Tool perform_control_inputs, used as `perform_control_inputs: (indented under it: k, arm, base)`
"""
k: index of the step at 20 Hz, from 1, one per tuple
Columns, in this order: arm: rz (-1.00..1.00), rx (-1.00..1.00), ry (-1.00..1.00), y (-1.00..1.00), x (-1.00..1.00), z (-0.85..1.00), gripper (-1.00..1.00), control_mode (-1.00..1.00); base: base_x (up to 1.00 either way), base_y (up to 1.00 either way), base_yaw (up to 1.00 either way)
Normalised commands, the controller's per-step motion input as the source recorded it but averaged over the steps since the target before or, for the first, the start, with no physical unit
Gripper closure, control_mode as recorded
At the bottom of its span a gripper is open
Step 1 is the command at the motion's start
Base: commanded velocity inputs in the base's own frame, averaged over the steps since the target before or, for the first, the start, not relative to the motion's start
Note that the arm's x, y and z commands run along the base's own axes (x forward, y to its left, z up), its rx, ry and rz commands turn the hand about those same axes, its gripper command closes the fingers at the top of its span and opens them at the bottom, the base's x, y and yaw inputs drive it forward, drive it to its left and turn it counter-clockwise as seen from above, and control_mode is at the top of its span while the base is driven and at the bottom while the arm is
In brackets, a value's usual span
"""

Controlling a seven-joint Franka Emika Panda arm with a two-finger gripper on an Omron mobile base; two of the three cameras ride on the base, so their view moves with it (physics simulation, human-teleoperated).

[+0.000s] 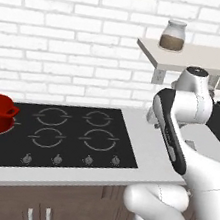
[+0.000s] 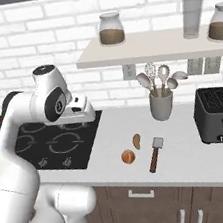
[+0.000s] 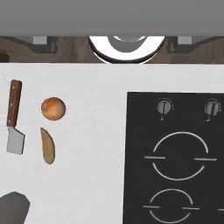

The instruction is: Put the onion and sweet potato in the pot. Retrieve the spatula and lightly stir the vegetables in the pot.

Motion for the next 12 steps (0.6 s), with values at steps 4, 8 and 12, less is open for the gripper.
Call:
perform_control_inputs:
  k: [4,8,12]
  arm:
    - [-0.04,-0.17,0.01,-0.92,-0.01,-1.00,-1.00,-1.00]
    - [0.00,-0.06,0.11,-0.92,0.31,-1.00,-1.00,-1.00]
    - [0.00,0.00,0.12,-0.61,0.61,-0.88,-1.00,-1.00]
  base:
    - [0.00,0.00,0.00]
    - [0.00,0.00,0.00]
    - [0.00,0.00,0.00]
